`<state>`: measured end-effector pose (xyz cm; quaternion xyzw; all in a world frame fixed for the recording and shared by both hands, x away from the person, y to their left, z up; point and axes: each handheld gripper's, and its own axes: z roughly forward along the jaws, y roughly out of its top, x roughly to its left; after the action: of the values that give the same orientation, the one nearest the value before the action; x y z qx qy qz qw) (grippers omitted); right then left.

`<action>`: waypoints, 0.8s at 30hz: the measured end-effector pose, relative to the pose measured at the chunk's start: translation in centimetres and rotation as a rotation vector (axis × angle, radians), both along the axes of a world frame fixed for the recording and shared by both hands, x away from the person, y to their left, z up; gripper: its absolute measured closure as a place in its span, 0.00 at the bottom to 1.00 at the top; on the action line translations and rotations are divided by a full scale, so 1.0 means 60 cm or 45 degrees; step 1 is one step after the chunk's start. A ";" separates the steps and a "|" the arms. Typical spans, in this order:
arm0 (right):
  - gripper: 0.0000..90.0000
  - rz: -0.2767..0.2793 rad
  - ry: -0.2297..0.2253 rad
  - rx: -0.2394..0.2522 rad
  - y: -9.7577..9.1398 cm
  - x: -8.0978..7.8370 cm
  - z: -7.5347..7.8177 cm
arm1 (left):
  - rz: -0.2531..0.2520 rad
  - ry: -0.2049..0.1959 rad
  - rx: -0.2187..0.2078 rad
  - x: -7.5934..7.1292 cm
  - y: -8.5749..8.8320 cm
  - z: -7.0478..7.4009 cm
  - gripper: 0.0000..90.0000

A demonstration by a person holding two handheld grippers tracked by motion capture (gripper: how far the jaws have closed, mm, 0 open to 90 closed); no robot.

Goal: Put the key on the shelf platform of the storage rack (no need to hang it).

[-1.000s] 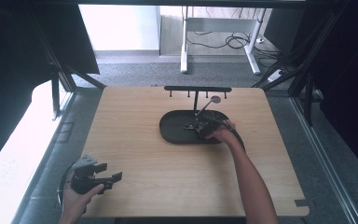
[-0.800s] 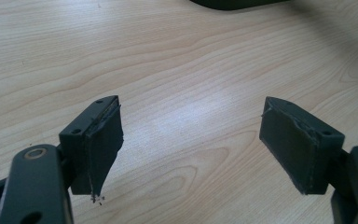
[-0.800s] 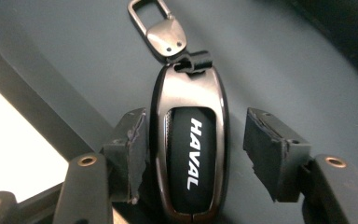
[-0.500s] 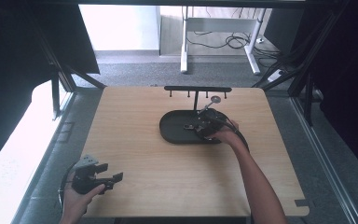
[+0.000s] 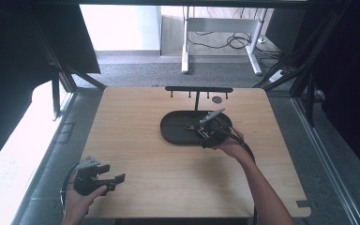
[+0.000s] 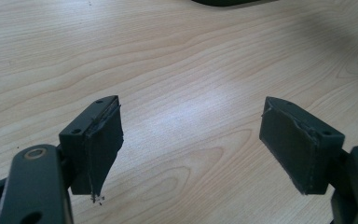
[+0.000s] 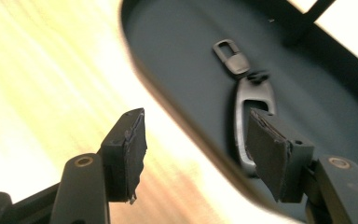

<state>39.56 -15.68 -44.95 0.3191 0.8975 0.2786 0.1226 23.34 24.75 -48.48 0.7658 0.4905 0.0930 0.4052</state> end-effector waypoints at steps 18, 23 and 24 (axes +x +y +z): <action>0.42 0.024 0.018 0.150 -0.036 -0.113 -0.050 | -0.010 0.010 0.013 0.000 -0.012 -0.004 0.24; 0.42 0.030 0.004 0.140 -0.040 -0.125 -0.054 | -0.021 0.015 0.016 0.001 -0.016 -0.006 0.24; 0.42 0.020 -0.001 0.160 -0.042 -0.126 -0.052 | -0.023 0.015 0.017 0.001 -0.016 -0.006 0.24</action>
<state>31.97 -18.21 -48.10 0.3191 0.8806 0.3354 0.1006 23.40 23.76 -48.85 0.7735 0.4853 0.0880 0.3980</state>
